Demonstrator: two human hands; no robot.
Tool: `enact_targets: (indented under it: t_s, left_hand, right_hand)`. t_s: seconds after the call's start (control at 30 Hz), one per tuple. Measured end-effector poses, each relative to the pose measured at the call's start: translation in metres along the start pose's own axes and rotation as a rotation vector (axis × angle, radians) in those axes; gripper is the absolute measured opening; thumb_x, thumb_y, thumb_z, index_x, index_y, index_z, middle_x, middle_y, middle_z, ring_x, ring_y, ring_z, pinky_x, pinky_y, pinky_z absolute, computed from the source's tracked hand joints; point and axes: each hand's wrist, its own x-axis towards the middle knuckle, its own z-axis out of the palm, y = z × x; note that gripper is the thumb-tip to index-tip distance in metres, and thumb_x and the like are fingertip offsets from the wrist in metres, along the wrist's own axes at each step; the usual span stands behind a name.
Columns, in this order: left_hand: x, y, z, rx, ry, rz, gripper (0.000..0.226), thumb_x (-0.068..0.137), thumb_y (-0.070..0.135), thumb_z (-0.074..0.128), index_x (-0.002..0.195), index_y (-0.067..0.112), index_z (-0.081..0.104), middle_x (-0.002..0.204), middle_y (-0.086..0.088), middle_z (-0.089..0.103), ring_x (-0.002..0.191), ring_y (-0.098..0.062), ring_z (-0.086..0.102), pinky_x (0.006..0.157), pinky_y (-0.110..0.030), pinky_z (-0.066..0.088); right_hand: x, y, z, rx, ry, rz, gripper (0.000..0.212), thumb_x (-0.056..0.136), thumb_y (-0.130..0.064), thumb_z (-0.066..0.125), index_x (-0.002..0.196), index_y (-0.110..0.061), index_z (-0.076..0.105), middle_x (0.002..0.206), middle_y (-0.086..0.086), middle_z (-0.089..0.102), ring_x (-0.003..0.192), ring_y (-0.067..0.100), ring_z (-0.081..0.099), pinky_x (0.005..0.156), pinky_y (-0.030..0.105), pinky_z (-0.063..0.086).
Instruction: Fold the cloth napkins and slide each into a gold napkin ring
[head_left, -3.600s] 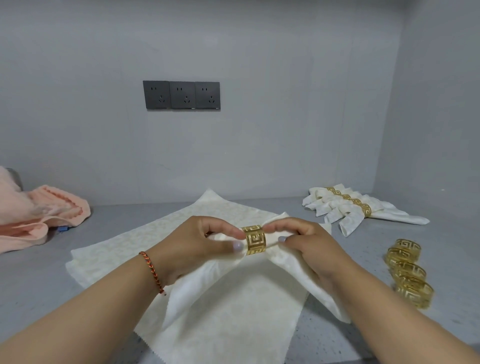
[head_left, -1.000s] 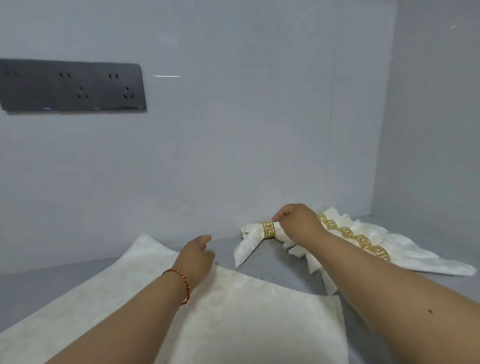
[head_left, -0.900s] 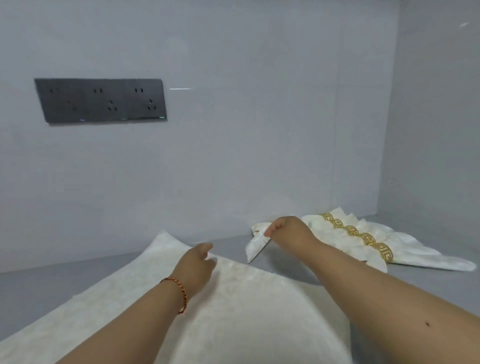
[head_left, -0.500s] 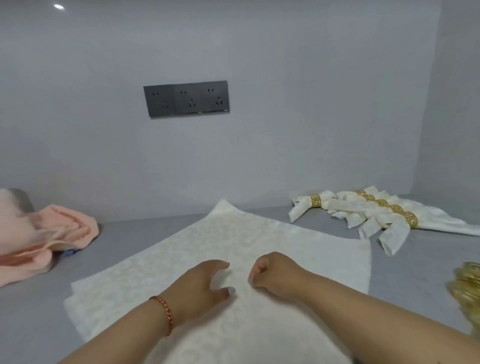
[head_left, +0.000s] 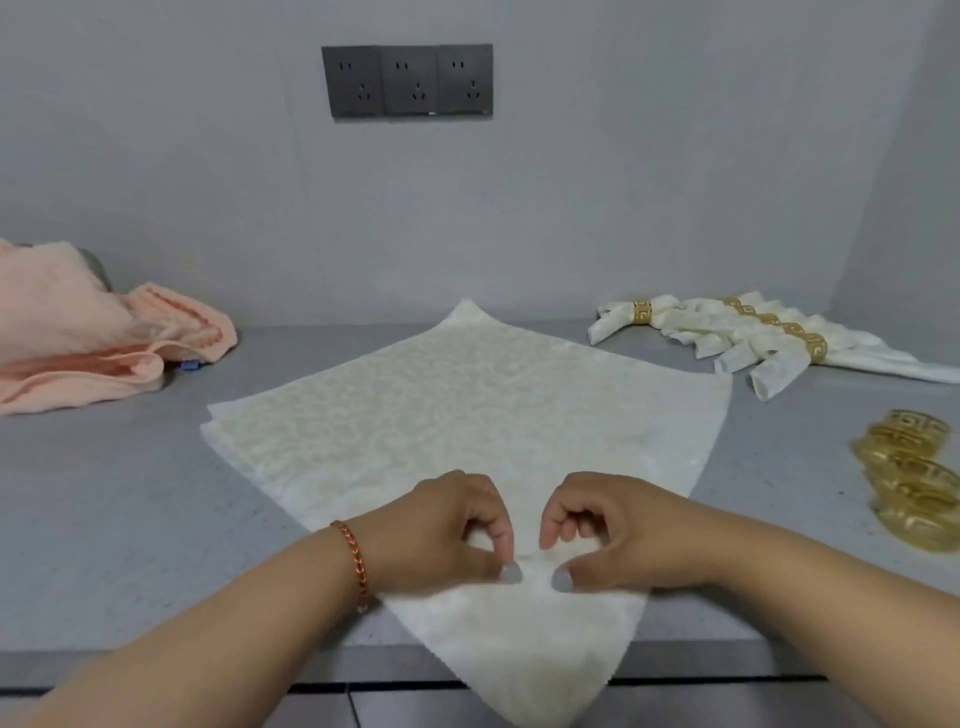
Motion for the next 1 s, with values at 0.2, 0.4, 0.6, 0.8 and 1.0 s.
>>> enact_targets:
  t_s: [0.2, 0.4, 0.6, 0.8, 1.0]
  left_hand:
    - [0.001, 0.003, -0.001, -0.025, -0.029, 0.008, 0.019, 0.087, 0.03, 0.068, 0.072, 0.037, 0.06, 0.093, 0.013, 0.053, 0.072, 0.001, 0.047, 0.07, -0.012, 0.038]
    - [0.002, 0.003, -0.001, -0.064, 0.012, 0.035, 0.009, 0.085, 0.028, 0.071, 0.08, 0.027, 0.065, 0.096, 0.004, 0.054, 0.067, 0.003, 0.045, 0.065, -0.009, 0.036]
    - [-0.004, 0.002, -0.007, -0.201, -0.085, 0.055, 0.034, 0.063, 0.045, 0.085, 0.088, 0.031, 0.068, 0.1, 0.003, 0.055, 0.077, 0.001, 0.044, 0.07, -0.016, 0.039]
    - [-0.005, -0.002, -0.01, -0.453, -0.136, 0.039, 0.03, 0.061, 0.047, 0.079, 0.086, 0.032, 0.071, 0.089, -0.006, 0.058, 0.082, -0.014, 0.051, 0.077, -0.03, 0.04]
    - [-0.005, -0.004, -0.008, -0.614, 0.009, -0.084, 0.026, 0.069, 0.038, 0.074, 0.075, 0.012, 0.072, 0.078, -0.013, 0.061, 0.073, -0.02, 0.048, 0.072, -0.033, 0.037]
  right_hand:
    - [-0.017, -0.011, 0.003, 0.036, -0.058, -0.068, 0.023, 0.076, -0.033, 0.079, 0.095, -0.034, 0.065, 0.094, -0.017, 0.052, 0.091, -0.001, 0.05, 0.082, 0.012, 0.041]
    - [-0.021, -0.021, 0.005, -0.121, -0.113, -0.121, 0.014, 0.079, -0.033, 0.075, 0.087, -0.028, 0.065, 0.093, -0.013, 0.052, 0.086, -0.002, 0.047, 0.071, 0.01, 0.036]
    - [-0.017, -0.02, 0.004, -0.023, -0.168, -0.072, 0.011, 0.086, -0.032, 0.068, 0.08, -0.028, 0.061, 0.084, -0.012, 0.052, 0.071, 0.001, 0.047, 0.066, 0.016, 0.039]
    - [-0.008, -0.014, -0.001, 0.302, -0.002, 0.1, 0.014, 0.089, -0.027, 0.065, 0.076, -0.026, 0.06, 0.071, -0.009, 0.05, 0.065, 0.006, 0.041, 0.06, 0.021, 0.032]
    - [0.0, -0.006, 0.001, 0.498, 0.118, 0.126, 0.017, 0.084, -0.035, 0.068, 0.09, -0.021, 0.061, 0.086, -0.002, 0.059, 0.079, 0.01, 0.051, 0.076, 0.026, 0.037]
